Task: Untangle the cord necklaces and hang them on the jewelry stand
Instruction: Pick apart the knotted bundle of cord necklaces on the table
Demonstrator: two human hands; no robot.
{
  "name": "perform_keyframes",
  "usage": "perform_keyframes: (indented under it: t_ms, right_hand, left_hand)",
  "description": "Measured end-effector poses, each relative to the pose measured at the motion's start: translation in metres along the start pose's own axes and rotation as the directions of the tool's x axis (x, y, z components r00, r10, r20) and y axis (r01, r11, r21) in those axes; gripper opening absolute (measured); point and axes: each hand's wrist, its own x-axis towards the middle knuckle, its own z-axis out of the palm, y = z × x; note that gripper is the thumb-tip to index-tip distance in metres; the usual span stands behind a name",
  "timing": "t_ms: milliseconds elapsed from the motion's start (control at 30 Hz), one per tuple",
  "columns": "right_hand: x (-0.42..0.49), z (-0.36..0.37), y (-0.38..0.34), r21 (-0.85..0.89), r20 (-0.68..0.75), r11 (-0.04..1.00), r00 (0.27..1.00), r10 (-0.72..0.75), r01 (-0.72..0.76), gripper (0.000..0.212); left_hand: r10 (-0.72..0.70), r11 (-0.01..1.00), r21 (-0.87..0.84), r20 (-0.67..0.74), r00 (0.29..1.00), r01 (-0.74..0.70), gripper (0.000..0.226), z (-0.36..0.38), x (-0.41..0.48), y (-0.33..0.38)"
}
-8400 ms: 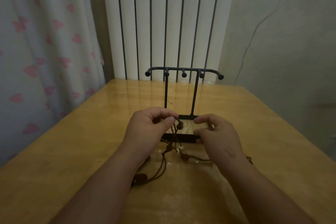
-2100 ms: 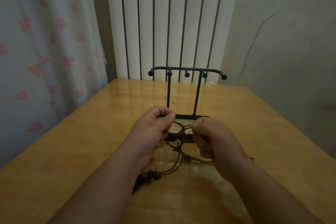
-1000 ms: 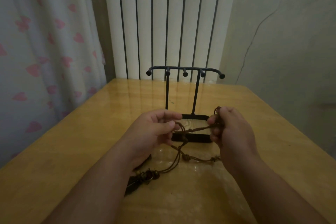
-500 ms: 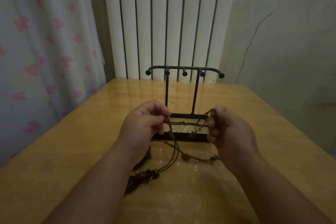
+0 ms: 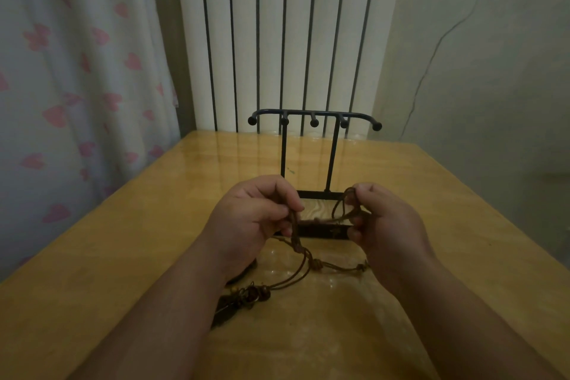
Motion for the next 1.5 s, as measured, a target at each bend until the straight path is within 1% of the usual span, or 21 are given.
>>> perform_keyframes:
  t_ms: [167, 333, 433, 500, 567, 633, 700, 800, 900, 1033, 1133, 1233, 1300, 1400, 1500]
  right_hand:
    - [0.000, 0.000, 0.000, -0.125, -0.019, 0.992, 0.999, -0.033, 0.031, 0.022]
    - [-0.003, 0.001, -0.002, -0.141, 0.030, 0.989, 0.999, -0.040, 0.044, 0.022]
    - [-0.003, 0.003, -0.001, -0.136, 0.051, 0.989, 0.997, -0.052, 0.058, 0.023]
    - [-0.003, 0.003, -0.001, -0.124, 0.053, 0.990, 0.997, -0.058, 0.064, 0.024]
    - [-0.003, 0.004, -0.001, -0.112, 0.047, 0.992, 0.997, -0.057, 0.062, 0.024]
    - [-0.003, 0.003, -0.001, -0.095, 0.040, 0.994, 0.998, -0.052, 0.056, 0.024]
    - [-0.003, 0.003, -0.001, -0.083, 0.040, 0.995, 0.998, -0.049, 0.052, 0.024]
    - [-0.003, 0.004, -0.001, -0.065, 0.029, 0.997, 0.998, -0.050, 0.052, 0.023]
    - [-0.003, 0.003, -0.002, -0.052, 0.007, 0.997, 0.998, -0.063, 0.063, 0.023]
    - [-0.005, 0.003, -0.003, -0.045, -0.006, 0.996, 0.997, -0.076, 0.076, 0.023]
    - [-0.005, 0.003, -0.004, -0.037, -0.029, 0.995, 0.995, -0.091, 0.090, 0.022]
    - [-0.005, 0.003, -0.004, -0.045, -0.066, 0.995, 0.993, -0.094, 0.092, 0.022]
    - [-0.004, 0.003, -0.004, -0.048, -0.065, 0.994, 0.993, -0.099, 0.096, 0.022]
    - [-0.003, 0.003, -0.003, -0.036, -0.060, 0.994, 0.993, -0.101, 0.099, 0.022]
    - [-0.003, 0.002, -0.003, -0.007, -0.051, 0.996, 0.995, -0.091, 0.091, 0.021]
  left_hand:
    - [0.039, 0.998, 0.053, 0.002, 0.999, -0.039, 0.029, -0.001, -0.001, -0.001]
    - [0.046, 0.997, 0.056, -0.004, 0.999, -0.045, 0.031, -0.001, -0.001, -0.002]
    - [-0.002, 0.998, 0.063, 0.004, 1.000, 0.002, 0.029, -0.002, -0.001, 0.001]
    - [-0.074, 0.988, 0.130, -0.052, 0.996, 0.080, 0.027, 0.000, -0.001, 0.003]
    - [-0.161, 0.947, 0.255, -0.154, 0.975, 0.196, 0.026, 0.003, 0.001, 0.004]
    - [-0.231, 0.877, 0.369, -0.242, 0.942, 0.309, 0.031, 0.007, 0.003, 0.004]
    - [-0.254, 0.835, 0.418, -0.286, 0.924, 0.359, 0.028, 0.011, 0.003, 0.005]
    - [-0.251, 0.787, 0.506, -0.260, 0.932, 0.353, 0.015, 0.013, 0.002, 0.005]
    - [-0.293, 0.740, 0.569, -0.209, 0.933, 0.359, 0.014, 0.012, 0.001, 0.002]
    - [-0.347, 0.735, 0.579, -0.128, 0.929, 0.354, 0.019, 0.010, 0.000, 0.002]
    - [-0.305, 0.765, 0.574, -0.079, 0.949, 0.293, 0.017, 0.009, -0.002, 0.003]
    - [-0.251, 0.828, 0.510, -0.032, 0.967, 0.232, 0.020, 0.009, -0.002, 0.005]
    - [-0.229, 0.857, 0.474, -0.005, 0.973, 0.204, 0.023, 0.009, -0.002, 0.005]
    - [-0.214, 0.908, 0.371, 0.012, 0.977, 0.195, 0.022, 0.006, -0.002, 0.005]
    - [-0.216, 0.937, 0.287, 0.035, 0.976, 0.198, 0.023, 0.004, -0.003, 0.005]
